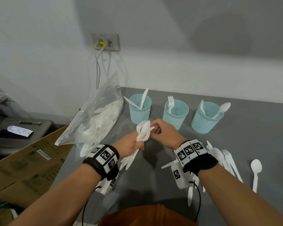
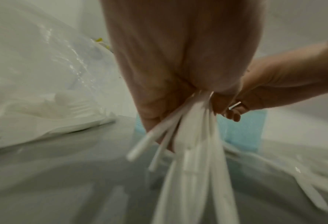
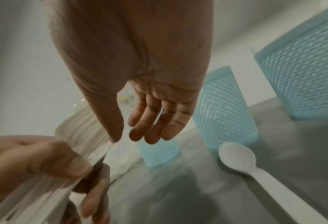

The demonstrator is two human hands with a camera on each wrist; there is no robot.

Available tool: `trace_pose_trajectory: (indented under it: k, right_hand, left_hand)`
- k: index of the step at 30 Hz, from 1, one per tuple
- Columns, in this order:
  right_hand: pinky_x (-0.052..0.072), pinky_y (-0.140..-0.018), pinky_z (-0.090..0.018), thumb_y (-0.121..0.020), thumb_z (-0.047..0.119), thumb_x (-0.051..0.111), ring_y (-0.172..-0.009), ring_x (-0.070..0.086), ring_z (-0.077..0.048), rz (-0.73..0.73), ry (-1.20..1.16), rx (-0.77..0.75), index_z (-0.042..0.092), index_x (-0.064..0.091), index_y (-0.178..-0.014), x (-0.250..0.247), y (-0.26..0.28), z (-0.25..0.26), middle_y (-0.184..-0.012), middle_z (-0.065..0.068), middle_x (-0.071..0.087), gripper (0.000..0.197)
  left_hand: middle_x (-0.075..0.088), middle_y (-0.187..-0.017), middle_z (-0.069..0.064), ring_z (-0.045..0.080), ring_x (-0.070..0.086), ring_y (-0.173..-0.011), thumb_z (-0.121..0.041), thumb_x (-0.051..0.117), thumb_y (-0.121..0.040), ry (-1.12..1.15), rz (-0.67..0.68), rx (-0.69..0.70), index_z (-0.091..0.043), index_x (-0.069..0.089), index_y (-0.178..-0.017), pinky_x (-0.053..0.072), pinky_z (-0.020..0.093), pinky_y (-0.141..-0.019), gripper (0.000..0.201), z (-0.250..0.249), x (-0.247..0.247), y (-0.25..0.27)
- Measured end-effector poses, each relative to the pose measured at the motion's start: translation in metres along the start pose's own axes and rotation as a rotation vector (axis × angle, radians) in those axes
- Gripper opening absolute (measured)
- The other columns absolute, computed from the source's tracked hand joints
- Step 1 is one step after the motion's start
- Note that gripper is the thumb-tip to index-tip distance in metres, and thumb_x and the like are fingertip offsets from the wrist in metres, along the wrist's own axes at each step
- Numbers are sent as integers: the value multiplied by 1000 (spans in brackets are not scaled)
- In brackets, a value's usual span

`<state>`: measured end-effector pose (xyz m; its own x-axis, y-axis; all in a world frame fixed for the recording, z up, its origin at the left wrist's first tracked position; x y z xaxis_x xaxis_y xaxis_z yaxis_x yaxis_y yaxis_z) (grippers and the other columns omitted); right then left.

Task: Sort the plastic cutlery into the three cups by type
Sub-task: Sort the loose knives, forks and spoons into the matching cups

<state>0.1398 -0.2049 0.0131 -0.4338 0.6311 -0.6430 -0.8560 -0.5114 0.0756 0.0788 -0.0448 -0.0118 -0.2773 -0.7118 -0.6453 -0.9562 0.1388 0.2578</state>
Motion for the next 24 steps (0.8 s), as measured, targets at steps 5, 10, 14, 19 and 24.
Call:
trace_pose_trajectory:
  k: [5,10,14,19,24]
  right_hand:
    - [43,-71,-20,-90,32,60,-71,51,-5,-85,-170,-44,22,56,-106,-4,1,12,-83,8,56,19]
    - [50,-81,-33,-93,31,57,-79,59,-11,-153,-321,-9,24,55,-96,-7,-2,15,-88,3,64,7]
    - [46,-67,-22,-97,29,48,-67,54,-9,-109,-290,-69,33,52,-81,-10,1,24,-76,10,57,17]
    - [46,-59,-19,-100,26,41,-60,55,-11,-182,-331,-30,16,52,-92,-22,2,28,-75,2,58,16]
    - [53,-60,-30,-103,25,33,-62,61,-24,-365,-481,-15,16,44,-87,-35,1,26,-79,-21,66,22]
  left_hand:
    - [58,-70,9,22,61,-55,-14,42,-99,590,-32,45,-15,45,-115,57,36,-63,16,-25,-11,5]
    - [45,-74,20,15,46,-46,-31,48,-97,802,-84,57,1,55,-100,50,31,-56,32,-31,-9,6]
    - [48,-71,14,11,40,-44,-36,48,-97,833,-110,81,-4,55,-101,44,25,-48,32,-38,-6,7]
    - [60,-74,7,12,41,-42,-43,44,-96,710,-161,72,-7,58,-98,44,25,-45,39,-40,-9,11]
    - [60,-69,-1,12,40,-41,-41,43,-97,675,-186,66,-18,64,-107,42,25,-45,33,-34,-11,13]
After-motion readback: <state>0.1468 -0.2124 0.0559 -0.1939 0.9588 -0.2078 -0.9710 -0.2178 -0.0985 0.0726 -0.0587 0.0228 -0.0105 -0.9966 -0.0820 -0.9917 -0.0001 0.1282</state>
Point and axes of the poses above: each hand's wrist, its own y-axis away from the middle knuckle, its own x-axis out of the palm, z = x × y, the point moved 1 cm from there along -y, towards the middle knuckle
